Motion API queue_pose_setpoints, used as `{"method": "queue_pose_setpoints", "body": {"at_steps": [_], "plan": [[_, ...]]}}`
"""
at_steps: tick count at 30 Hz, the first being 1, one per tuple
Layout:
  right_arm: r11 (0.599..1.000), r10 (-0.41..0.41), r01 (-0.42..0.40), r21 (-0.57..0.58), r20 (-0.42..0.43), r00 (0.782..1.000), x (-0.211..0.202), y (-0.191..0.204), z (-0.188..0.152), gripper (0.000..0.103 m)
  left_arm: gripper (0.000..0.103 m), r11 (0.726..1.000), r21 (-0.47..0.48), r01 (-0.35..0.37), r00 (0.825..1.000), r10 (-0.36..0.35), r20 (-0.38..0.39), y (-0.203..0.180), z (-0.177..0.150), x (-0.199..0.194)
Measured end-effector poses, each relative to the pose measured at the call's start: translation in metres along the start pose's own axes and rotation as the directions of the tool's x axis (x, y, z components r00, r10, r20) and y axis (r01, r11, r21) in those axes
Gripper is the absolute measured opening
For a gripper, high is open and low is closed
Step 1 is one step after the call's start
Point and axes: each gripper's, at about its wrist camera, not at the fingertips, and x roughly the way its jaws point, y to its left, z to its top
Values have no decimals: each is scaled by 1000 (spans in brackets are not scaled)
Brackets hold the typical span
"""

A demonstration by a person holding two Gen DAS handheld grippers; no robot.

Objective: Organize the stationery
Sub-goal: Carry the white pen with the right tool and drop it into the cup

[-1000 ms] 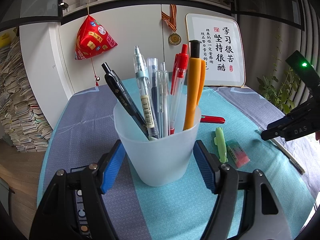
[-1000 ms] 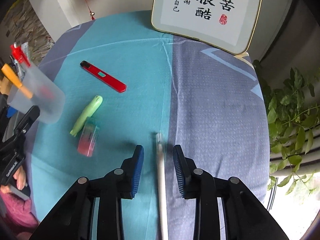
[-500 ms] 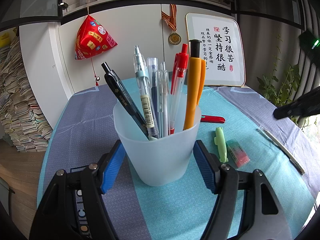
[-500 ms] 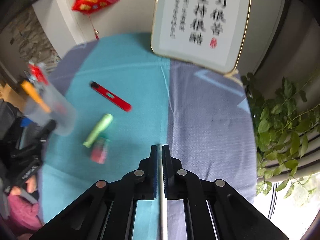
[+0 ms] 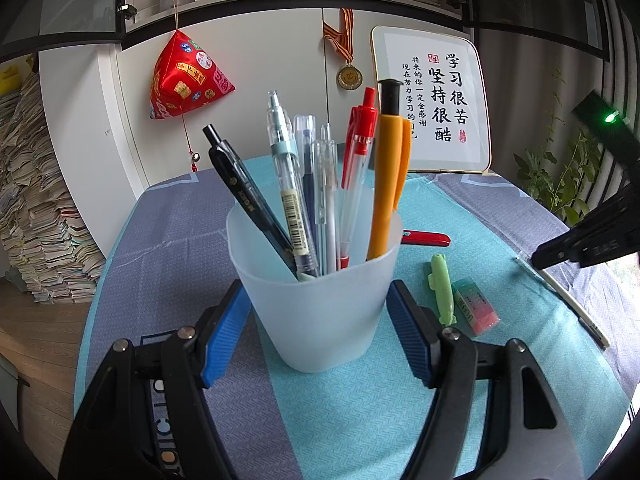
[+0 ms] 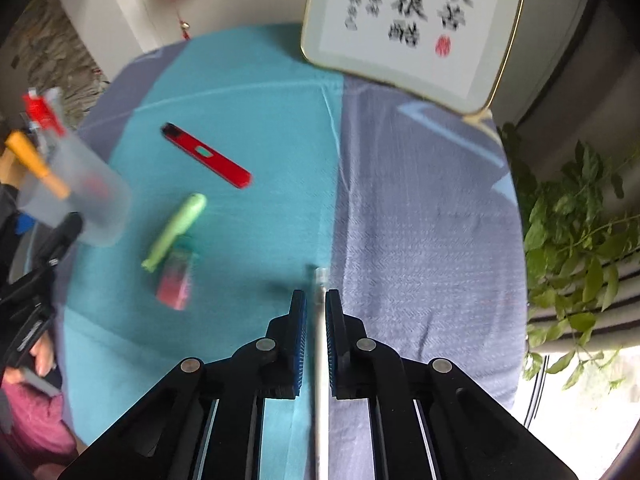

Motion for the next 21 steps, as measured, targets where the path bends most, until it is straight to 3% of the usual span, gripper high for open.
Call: {"method": "queue_pose_setpoints", "body": {"at_steps": [10,21], "plan": [[999,-22,21,26,10,1000,11,-5,6,6,69,1000,-1,0,1000,0,0,1,1,1],[998,21,-7,-62,225,974,-86,33,-4,6,69,1000,0,-1,1000,1,-1,1,1,1]]}}
